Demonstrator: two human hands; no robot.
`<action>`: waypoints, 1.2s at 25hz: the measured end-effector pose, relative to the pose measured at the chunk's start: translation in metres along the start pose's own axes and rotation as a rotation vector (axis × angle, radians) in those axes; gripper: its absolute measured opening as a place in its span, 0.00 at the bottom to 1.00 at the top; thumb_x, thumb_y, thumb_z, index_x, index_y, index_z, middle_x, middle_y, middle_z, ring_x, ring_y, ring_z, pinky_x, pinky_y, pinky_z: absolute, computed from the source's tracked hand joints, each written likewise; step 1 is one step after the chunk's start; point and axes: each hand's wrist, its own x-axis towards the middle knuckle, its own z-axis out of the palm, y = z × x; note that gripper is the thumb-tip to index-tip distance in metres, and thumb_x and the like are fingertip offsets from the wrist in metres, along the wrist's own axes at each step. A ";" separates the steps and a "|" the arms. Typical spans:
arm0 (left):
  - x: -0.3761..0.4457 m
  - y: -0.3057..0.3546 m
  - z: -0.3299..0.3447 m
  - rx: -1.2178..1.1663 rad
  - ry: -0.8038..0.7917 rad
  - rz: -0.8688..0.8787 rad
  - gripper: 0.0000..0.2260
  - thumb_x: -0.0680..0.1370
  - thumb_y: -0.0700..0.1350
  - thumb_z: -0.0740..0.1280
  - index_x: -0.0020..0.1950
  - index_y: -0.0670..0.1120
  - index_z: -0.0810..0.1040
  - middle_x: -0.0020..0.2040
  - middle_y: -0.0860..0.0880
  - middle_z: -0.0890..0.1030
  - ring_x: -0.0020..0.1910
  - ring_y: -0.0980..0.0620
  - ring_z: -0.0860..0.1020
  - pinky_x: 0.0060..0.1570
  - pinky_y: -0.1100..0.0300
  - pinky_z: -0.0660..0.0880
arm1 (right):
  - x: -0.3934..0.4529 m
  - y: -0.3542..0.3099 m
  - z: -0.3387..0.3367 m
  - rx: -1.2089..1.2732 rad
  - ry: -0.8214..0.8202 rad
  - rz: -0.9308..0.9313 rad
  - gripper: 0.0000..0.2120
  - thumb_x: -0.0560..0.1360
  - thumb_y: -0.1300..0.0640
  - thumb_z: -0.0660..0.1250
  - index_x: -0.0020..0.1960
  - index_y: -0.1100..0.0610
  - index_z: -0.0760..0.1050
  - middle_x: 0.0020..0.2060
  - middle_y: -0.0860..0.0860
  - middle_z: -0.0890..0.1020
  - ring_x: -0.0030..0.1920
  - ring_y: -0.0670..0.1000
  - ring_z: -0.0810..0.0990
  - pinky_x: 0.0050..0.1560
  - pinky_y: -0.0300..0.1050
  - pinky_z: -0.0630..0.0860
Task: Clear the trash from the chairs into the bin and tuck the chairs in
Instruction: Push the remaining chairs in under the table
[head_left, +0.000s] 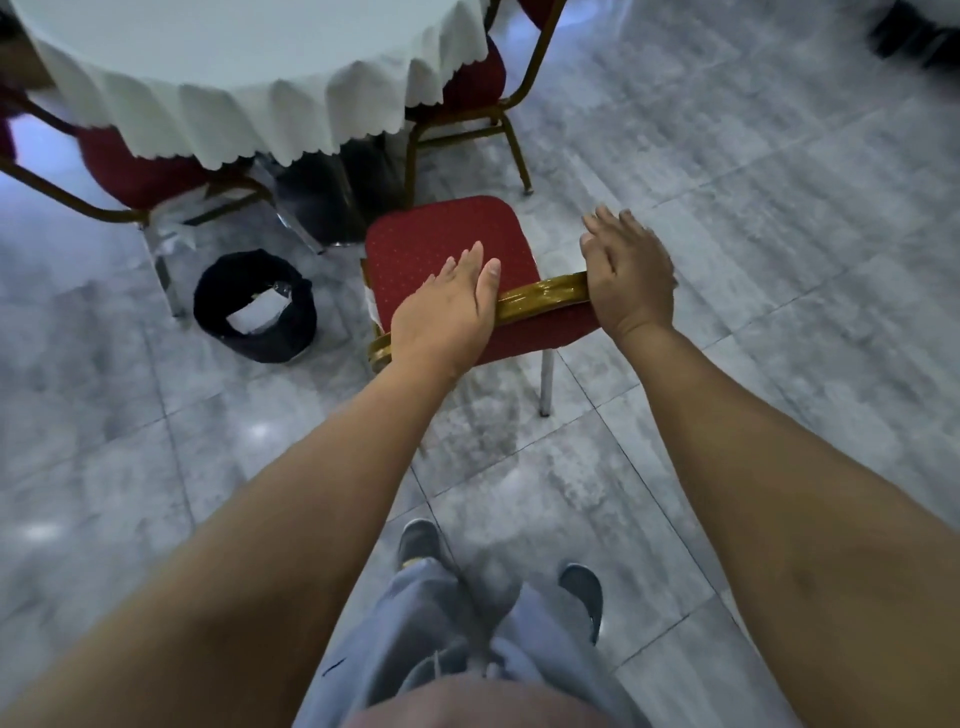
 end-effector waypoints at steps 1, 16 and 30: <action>-0.001 0.003 -0.001 0.002 0.006 -0.025 0.25 0.84 0.58 0.41 0.79 0.52 0.57 0.78 0.50 0.63 0.77 0.53 0.59 0.72 0.54 0.60 | 0.000 0.002 0.000 -0.001 0.003 -0.027 0.29 0.77 0.45 0.48 0.73 0.54 0.71 0.74 0.51 0.69 0.77 0.50 0.60 0.76 0.47 0.49; -0.043 0.086 0.059 -0.051 0.222 -0.334 0.25 0.84 0.57 0.42 0.79 0.51 0.58 0.79 0.50 0.61 0.78 0.53 0.56 0.73 0.53 0.57 | 0.021 0.068 -0.033 0.038 -0.104 -0.397 0.35 0.76 0.40 0.42 0.74 0.55 0.69 0.74 0.52 0.69 0.78 0.50 0.60 0.77 0.51 0.53; 0.021 0.055 0.047 0.060 0.380 -0.330 0.27 0.81 0.56 0.44 0.79 0.50 0.57 0.79 0.49 0.58 0.79 0.49 0.51 0.77 0.52 0.48 | 0.085 0.045 -0.014 0.001 -0.178 -0.439 0.28 0.78 0.44 0.45 0.73 0.49 0.70 0.75 0.48 0.69 0.77 0.49 0.60 0.75 0.50 0.49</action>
